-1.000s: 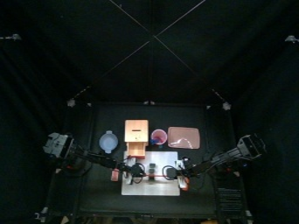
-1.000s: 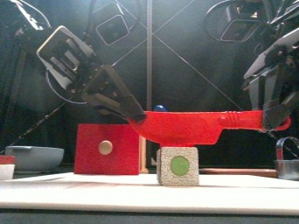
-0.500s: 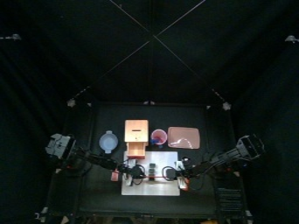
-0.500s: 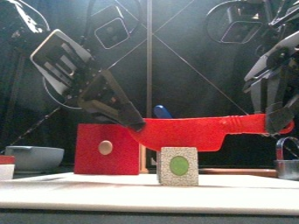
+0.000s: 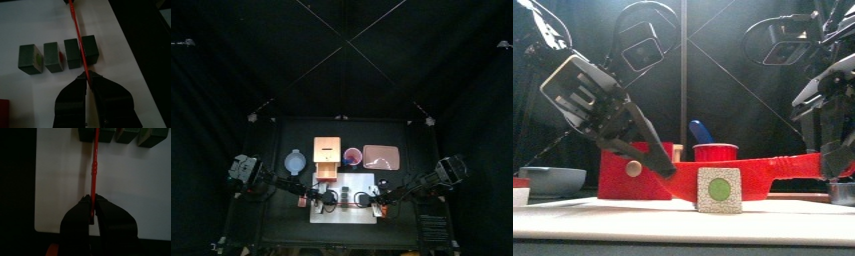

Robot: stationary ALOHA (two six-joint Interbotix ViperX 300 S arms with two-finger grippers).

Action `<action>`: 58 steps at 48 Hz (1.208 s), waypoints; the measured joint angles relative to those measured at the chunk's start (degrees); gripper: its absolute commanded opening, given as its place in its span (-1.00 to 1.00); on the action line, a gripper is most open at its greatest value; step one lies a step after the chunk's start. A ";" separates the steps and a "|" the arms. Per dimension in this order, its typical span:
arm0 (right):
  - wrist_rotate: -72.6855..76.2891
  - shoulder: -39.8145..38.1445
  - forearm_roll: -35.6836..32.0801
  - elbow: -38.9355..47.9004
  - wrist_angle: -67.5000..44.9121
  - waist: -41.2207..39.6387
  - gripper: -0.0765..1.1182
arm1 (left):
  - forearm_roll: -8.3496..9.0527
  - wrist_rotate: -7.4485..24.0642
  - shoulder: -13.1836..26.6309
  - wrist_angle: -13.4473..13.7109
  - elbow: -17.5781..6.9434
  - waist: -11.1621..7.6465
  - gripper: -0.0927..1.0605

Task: Place sushi on board then cut the sushi with the knife then place the pieces on the plate
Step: Cut the sushi into 4 pieces

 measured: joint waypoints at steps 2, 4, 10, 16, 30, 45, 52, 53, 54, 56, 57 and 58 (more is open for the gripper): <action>0.00 0.00 0.09 -0.18 0.00 0.18 -0.20 | -0.09 0.09 0.00 0.09 0.00 -0.09 0.03; 0.00 0.00 0.00 -0.18 0.18 0.18 -0.20 | -0.18 0.09 -0.09 0.00 0.00 -0.09 0.03; -0.26 -0.62 -0.53 -0.88 1.76 0.18 -0.20 | -0.09 0.35 -1.49 0.18 0.53 0.18 0.03; -0.26 -3.52 -1.85 -1.49 5.01 0.18 -0.20 | 1.58 0.35 -5.27 0.70 0.88 1.32 0.05; -0.26 -11.69 -2.20 -1.05 10.81 0.44 -0.20 | 4.39 0.44 -12.83 -1.32 1.32 4.48 0.42; 0.00 -18.19 2.99 0.97 14.59 0.44 -0.20 | 5.01 0.62 -13.54 -12.57 1.41 7.38 0.71; 2.29 -21.53 13.54 2.72 16.44 -0.18 -0.21 | 5.27 2.37 -12.83 -16.61 2.02 8.88 0.71; 2.72 -21.97 15.03 3.08 16.52 -0.26 -0.21 | 5.27 2.72 -12.57 -16.79 2.02 8.96 0.71; 3.34 -22.41 16.35 3.43 16.52 -0.26 -0.21 | 5.27 3.08 -12.30 -16.96 2.02 9.05 0.71; 4.48 -23.12 18.63 4.13 16.61 -0.35 -0.21 | 5.36 4.13 -11.51 -17.14 2.02 9.14 0.71; 5.19 -23.55 19.78 4.57 16.61 -0.26 -0.21 | 5.36 4.75 -11.16 -17.23 2.02 9.14 0.71; 5.80 -23.91 20.48 4.75 16.61 -0.35 -0.21 | 5.36 5.36 -10.72 -17.31 1.93 9.14 0.71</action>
